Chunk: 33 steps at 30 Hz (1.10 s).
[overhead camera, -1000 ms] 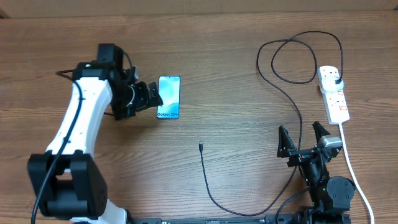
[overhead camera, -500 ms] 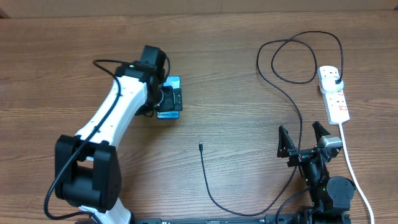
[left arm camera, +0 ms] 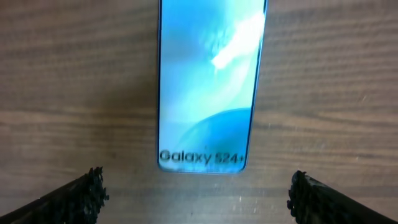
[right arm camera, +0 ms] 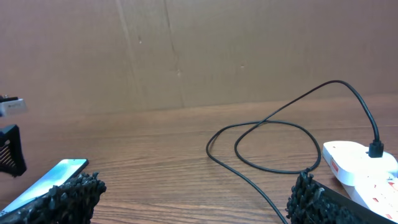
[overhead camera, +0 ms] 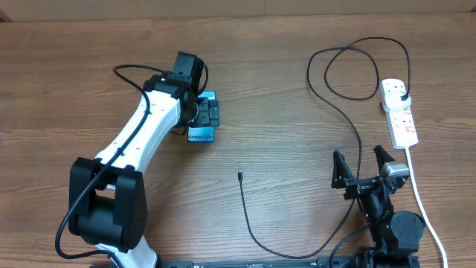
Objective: Plug charger to phone and switch on socket
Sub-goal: 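Grasp the phone's top edge with the left gripper and tilt it up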
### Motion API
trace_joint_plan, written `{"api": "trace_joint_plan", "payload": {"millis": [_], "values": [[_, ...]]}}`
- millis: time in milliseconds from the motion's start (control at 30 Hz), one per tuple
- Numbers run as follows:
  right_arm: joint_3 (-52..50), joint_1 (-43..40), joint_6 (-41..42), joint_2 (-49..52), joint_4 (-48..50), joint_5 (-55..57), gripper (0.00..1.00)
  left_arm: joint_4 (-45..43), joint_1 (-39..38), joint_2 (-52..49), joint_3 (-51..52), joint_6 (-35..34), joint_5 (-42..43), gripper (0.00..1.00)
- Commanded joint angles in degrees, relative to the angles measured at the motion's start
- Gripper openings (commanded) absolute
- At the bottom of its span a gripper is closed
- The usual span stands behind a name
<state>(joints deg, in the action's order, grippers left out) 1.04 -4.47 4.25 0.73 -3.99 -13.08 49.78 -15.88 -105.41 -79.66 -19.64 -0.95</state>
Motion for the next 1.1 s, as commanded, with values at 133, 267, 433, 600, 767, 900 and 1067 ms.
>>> {"api": "trace_joint_plan", "payload": {"millis": [133,267,433,600,767,900,1067], "values": [[-0.59,0.02,-0.02,-0.46,0.31,0.13,1.00,-2.32,0.09,-2.95,-1.11,-1.16,-1.16,1.00],[-0.59,0.02,-0.04,-0.46,0.33,0.13,1.00,-2.91,0.09,-4.42,-1.11,-1.18,-0.92,1.00],[-0.59,0.02,-0.02,-0.46,0.31,0.13,1.00,-5.01,0.09,-5.75,-1.11,-1.16,-0.98,1.00],[-0.59,0.02,-0.02,-0.46,0.33,0.13,1.00,-6.45,0.09,-8.50,-1.11,-1.20,-0.90,1.00],[-0.59,0.02,-0.02,-0.46,0.31,0.15,1.00,-7.21,0.09,-11.54,-1.11,-1.18,-0.92,0.99],[-0.59,0.02,-0.02,-0.46,0.33,0.13,1.00,-7.10,0.09,-13.92,-1.11,-1.18,0.00,1.00],[-0.59,0.02,-0.04,-0.46,0.33,0.13,1.00,-6.75,0.09,-16.72,-1.11,-1.18,1.01,1.00]]}}
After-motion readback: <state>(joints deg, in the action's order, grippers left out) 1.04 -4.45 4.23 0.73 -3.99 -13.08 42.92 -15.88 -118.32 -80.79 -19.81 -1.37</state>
